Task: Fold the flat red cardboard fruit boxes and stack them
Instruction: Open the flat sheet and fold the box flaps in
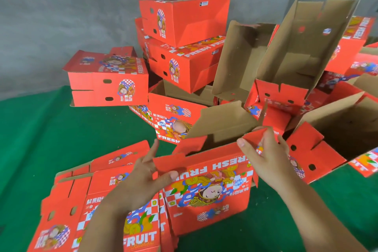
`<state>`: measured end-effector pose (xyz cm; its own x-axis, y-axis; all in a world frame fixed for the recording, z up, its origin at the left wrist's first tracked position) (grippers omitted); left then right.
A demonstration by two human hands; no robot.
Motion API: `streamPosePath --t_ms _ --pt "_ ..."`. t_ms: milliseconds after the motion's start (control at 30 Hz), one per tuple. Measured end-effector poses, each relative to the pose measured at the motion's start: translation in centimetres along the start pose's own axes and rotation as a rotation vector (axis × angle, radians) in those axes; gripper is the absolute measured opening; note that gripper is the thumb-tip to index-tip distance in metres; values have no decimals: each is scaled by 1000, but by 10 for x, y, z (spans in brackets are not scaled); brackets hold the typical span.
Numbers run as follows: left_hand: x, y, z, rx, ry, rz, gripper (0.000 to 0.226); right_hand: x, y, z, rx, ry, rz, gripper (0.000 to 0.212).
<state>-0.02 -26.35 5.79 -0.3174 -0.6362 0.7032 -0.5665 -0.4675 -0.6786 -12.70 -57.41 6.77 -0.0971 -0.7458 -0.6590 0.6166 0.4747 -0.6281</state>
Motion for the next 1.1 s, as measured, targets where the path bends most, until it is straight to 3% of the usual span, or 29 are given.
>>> streamPosePath --t_ms 100,133,200,267,300,400,467,533,633,767,833,900,1033,1100 --pt "7 0 -8 -19 -96 35 69 3 -9 0 -70 33 -71 53" --pt "10 0 -10 -36 -120 65 69 8 -11 0 -79 31 -141 62" --pt "15 1 -13 -68 -85 93 44 18 -17 -2 -90 61 -221 73" --pt "22 1 -13 -61 -4 30 22 24 -21 -6 -97 55 -248 58" --pt "24 2 -12 -44 4 13 23 27 -21 -8 -109 20 -273 51" --pt "26 13 -8 68 -94 54 63 29 -22 -12 -122 -2 -351 51" --pt "29 25 -7 79 -103 -50 64 29 -29 -12 -52 14 -373 58" --pt "33 32 -7 57 -88 -126 67 28 -38 -15 71 -8 -239 65" --pt "31 27 -1 170 -50 -49 88 27 -47 -15 153 -13 -6 61" --pt "35 34 1 345 -18 37 77 33 -41 -19 148 32 -42 69" --pt "32 42 -4 422 -42 58 55 42 -37 -26 94 -12 -52 69" --pt "26 46 -8 391 -80 50 35 52 -30 -36 -9 -74 -127 67" --pt "24 38 -5 275 -194 -239 76 51 -24 -34 -61 -24 -94 71" --pt "26 33 -4 268 -304 -275 81 43 -27 -20 -60 -59 -44 69"
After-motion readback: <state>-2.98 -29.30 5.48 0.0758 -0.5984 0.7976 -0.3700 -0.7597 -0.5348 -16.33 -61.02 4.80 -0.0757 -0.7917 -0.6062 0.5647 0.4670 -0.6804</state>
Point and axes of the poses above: each hand's wrist, its own z-axis towards the middle knuckle, its own y-axis out of the palm, x = y × z, the point moved 1 cm from there along z, towards the middle knuckle, and after that the axes turned 8 degrees about -y, right-handed, at the moved point
